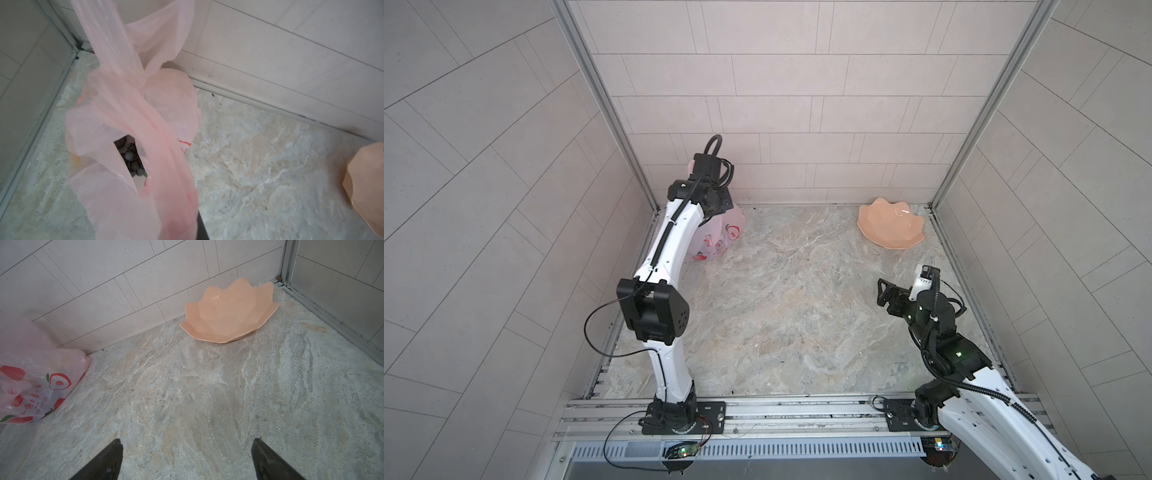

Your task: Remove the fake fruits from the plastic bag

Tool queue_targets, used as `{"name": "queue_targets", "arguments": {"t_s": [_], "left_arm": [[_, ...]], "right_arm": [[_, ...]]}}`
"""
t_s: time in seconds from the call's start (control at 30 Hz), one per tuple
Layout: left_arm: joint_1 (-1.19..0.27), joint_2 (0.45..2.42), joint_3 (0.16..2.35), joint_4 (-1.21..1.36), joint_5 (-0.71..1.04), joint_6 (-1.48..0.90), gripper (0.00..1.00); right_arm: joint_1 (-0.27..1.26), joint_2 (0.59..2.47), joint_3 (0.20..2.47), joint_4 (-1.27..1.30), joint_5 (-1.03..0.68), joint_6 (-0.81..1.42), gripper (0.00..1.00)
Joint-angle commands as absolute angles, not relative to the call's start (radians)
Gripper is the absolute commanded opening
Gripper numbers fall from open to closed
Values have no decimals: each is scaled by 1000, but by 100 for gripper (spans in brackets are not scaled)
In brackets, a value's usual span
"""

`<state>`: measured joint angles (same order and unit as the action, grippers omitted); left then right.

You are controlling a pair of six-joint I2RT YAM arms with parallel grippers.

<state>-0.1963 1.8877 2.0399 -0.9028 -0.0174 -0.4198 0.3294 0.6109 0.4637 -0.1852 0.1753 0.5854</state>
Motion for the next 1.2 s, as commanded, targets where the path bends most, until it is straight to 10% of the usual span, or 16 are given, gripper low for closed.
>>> {"name": "queue_targets", "arguments": {"t_s": [0.0, 0.6, 1.17], "left_arm": [[-296, 1777, 1980, -883, 0, -381, 6], [-846, 1193, 1281, -651, -75, -299, 3], [-877, 628, 929, -701, -173, -405, 1]], "right_arm": [[336, 631, 514, -233, 162, 592, 96], [394, 753, 782, -353, -61, 475, 95], [712, 1241, 1240, -434, 126, 421, 93]]}}
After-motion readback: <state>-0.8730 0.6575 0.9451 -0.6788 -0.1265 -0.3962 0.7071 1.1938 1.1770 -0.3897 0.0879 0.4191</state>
